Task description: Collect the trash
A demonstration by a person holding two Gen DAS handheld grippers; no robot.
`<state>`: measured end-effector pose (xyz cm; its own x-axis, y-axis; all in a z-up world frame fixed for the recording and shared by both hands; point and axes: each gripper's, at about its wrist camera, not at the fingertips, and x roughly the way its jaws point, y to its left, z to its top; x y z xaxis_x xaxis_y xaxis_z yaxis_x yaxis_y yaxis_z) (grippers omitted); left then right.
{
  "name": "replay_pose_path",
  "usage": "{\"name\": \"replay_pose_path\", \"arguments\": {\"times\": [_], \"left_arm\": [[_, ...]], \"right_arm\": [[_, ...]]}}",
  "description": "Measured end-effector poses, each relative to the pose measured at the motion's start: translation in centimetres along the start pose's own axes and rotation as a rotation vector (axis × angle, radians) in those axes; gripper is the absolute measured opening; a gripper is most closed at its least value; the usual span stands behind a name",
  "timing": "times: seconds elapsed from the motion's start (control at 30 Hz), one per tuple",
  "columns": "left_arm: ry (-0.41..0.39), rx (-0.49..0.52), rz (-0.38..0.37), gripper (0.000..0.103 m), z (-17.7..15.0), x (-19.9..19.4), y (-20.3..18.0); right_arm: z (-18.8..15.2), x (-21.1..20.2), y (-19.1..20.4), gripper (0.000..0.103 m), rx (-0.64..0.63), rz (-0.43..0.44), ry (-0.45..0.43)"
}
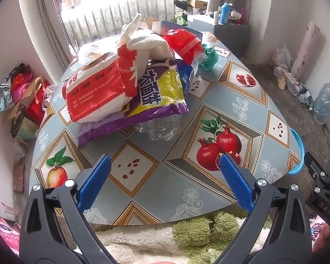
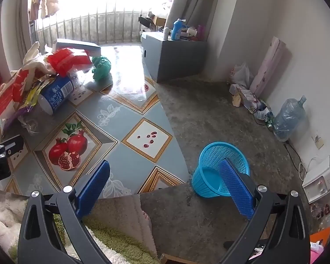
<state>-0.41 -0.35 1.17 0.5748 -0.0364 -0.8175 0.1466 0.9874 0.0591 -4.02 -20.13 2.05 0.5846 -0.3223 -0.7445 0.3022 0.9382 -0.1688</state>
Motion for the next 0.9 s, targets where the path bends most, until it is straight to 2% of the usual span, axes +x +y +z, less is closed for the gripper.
{"name": "replay_pose_path", "arguments": {"times": [0.9], "left_arm": [[-0.007,-0.009,0.011,0.095,-0.19,0.78,0.49]], "right_arm": [[-0.25,0.13,-0.50,0.097,0.008,-0.005,0.011]]}}
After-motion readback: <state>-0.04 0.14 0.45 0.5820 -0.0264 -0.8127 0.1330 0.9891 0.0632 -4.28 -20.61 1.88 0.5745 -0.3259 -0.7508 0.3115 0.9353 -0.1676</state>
